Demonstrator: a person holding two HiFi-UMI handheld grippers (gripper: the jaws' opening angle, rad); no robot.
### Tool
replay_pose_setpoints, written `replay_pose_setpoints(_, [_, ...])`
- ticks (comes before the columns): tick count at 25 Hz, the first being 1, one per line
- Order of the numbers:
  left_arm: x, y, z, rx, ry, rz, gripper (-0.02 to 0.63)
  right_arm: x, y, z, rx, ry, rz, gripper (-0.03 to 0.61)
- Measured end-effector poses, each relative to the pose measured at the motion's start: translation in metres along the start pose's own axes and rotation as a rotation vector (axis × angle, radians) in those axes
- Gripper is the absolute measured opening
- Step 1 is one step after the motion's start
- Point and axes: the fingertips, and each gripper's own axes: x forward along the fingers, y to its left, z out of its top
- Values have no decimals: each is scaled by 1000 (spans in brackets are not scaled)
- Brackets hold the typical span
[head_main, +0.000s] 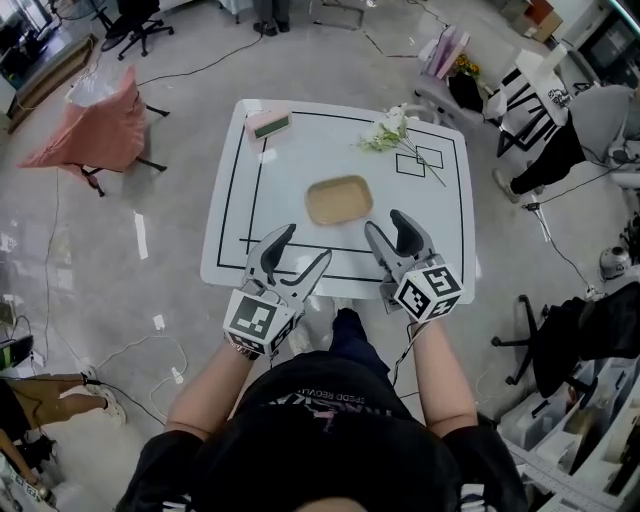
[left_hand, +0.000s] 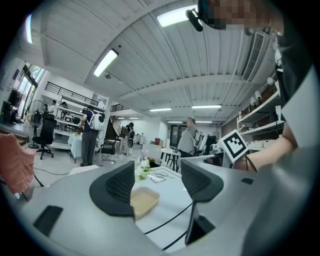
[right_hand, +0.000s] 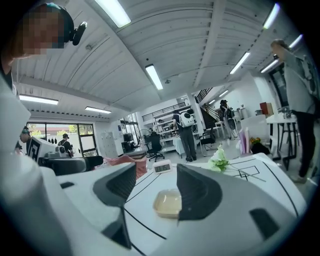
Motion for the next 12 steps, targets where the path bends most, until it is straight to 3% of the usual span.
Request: replay_pose_setpoints(12, [70, 15, -13, -20, 43, 24, 282, 55, -71, -34, 122, 99, 25, 238])
